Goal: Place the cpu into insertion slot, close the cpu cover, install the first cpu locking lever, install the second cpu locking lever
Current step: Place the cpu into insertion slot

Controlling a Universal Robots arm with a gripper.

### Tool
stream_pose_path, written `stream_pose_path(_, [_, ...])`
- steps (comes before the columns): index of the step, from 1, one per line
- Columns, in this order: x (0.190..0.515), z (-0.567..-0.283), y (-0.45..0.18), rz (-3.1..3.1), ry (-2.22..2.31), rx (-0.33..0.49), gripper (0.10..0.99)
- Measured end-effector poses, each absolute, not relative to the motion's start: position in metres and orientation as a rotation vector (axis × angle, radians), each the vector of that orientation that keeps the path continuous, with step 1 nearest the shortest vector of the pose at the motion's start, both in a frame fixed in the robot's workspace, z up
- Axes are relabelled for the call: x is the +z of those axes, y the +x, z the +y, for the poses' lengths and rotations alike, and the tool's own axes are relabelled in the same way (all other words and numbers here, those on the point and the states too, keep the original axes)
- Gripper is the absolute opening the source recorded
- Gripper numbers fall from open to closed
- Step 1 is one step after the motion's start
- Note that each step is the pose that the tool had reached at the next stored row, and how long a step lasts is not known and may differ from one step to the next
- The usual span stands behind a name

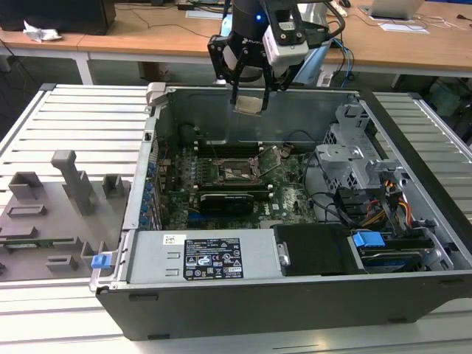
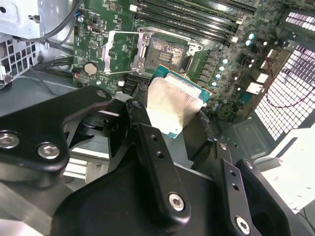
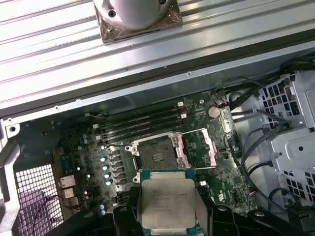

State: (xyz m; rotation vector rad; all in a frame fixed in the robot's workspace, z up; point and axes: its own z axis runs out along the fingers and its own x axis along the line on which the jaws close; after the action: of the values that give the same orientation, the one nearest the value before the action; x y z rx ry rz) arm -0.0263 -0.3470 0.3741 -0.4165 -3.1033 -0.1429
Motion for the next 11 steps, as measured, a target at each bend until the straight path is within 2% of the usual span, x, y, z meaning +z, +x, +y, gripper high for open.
stream_pose_path(11, [0.3741, -0.347, -0.0263, -3.097, -0.472, -0.143, 0.529])
